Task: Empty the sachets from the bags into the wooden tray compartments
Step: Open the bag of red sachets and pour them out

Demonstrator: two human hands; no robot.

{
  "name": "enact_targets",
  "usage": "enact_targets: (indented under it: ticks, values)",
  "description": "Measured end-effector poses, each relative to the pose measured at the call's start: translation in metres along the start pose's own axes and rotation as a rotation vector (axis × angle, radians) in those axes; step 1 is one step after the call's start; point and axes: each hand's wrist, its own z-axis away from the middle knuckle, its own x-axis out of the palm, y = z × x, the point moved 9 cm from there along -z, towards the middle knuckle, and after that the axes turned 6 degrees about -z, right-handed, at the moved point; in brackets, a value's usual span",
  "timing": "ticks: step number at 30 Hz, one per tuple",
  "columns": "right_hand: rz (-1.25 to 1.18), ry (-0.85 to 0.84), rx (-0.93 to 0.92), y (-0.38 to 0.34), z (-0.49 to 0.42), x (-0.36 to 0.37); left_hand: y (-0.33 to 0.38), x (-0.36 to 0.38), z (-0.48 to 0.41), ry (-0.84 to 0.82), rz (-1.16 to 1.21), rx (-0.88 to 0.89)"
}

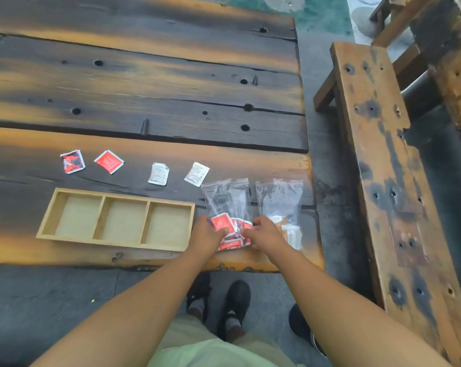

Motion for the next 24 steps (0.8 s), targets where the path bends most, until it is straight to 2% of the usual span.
enact_targets:
  ticks: [7, 13, 24]
  values:
    - [-0.061, -0.047, -0.027, -0.007, 0.011, -0.002, 0.004, 0.005, 0.01, -0.078, 0.173, -0.008]
    - [-0.238, -0.109, -0.146, -0.029, 0.023, -0.01, 0.036, -0.019, 0.023, -0.017, 0.263, 0.091]
    - [-0.17, -0.272, -0.324, -0.065, 0.057, 0.018, 0.026, -0.062, 0.079, 0.136, 0.314, 0.162]
